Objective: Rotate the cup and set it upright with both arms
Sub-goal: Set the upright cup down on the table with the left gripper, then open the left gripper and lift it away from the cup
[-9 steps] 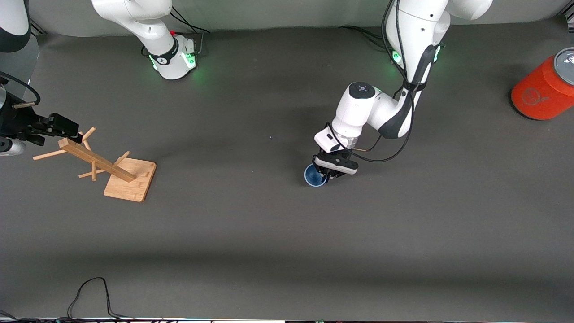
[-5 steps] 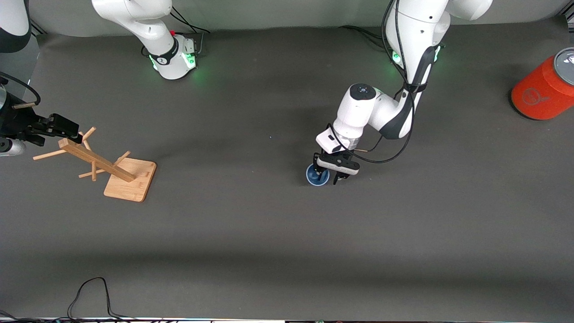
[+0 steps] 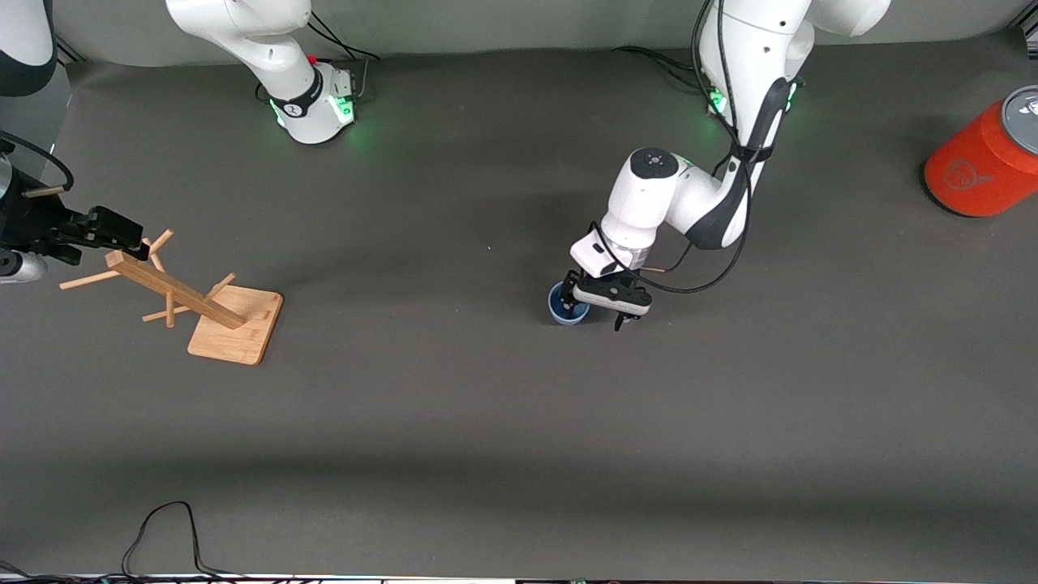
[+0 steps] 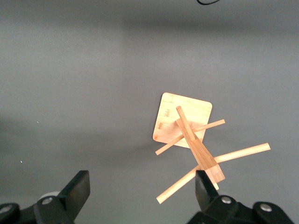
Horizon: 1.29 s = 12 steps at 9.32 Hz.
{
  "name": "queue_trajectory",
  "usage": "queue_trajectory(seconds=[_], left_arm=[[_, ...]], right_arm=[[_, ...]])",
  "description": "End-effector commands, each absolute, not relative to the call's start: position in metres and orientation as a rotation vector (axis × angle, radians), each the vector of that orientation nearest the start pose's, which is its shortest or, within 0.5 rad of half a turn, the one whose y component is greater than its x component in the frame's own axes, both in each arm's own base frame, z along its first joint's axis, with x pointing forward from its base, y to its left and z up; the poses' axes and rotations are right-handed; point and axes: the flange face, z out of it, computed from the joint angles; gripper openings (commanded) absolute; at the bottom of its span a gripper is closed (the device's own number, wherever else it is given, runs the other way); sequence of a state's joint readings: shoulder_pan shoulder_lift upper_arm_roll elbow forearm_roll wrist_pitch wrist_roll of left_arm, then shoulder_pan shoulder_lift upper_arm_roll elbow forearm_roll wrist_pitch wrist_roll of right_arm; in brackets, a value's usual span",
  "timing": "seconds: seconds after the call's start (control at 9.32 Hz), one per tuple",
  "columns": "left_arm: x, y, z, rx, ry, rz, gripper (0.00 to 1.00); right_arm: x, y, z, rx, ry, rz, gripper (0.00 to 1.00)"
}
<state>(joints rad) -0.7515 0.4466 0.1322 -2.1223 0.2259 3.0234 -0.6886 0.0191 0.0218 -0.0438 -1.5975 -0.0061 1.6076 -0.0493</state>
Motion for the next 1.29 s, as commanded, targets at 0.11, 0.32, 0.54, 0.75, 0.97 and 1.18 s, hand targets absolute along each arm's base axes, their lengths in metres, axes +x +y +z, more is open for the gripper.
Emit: queue_trajectory(seconds=[0.11, 0.32, 0.54, 0.75, 0.97, 1.18], left_arm=[[0.495, -0.389, 0.303, -3.168, 0.164, -0.58, 1.0], [0.511, -0.399, 0.35, -3.154, 0.077, -0.464, 1.0], [0.524, -0.398, 0.392, -3.144, 0.108, -0.35, 1.0], [0.549, -0.352, 0.439, -3.134, 0.127, -0.278, 1.0], [0.561, -0.303, 0.483, -3.122, 0.074, -0.205, 1.0], [0.57, -0.244, 0.518, -3.101, 0.01, -0.111, 1.0]], right_arm=[[0.565, -0.012, 0.602, -3.136, -0.055, 0.004, 1.0], [0.565, -0.012, 0.601, -3.136, -0.055, 0.007, 1.0], [0.564, -0.012, 0.603, -3.136, -0.055, 0.004, 1.0], [0.557, -0.013, 0.6, -3.134, -0.05, 0.023, 1.0], [0.556, -0.013, 0.604, -3.135, -0.05, -0.003, 1.0], [0.554, -0.016, 0.609, -3.135, -0.043, -0.02, 1.0]])
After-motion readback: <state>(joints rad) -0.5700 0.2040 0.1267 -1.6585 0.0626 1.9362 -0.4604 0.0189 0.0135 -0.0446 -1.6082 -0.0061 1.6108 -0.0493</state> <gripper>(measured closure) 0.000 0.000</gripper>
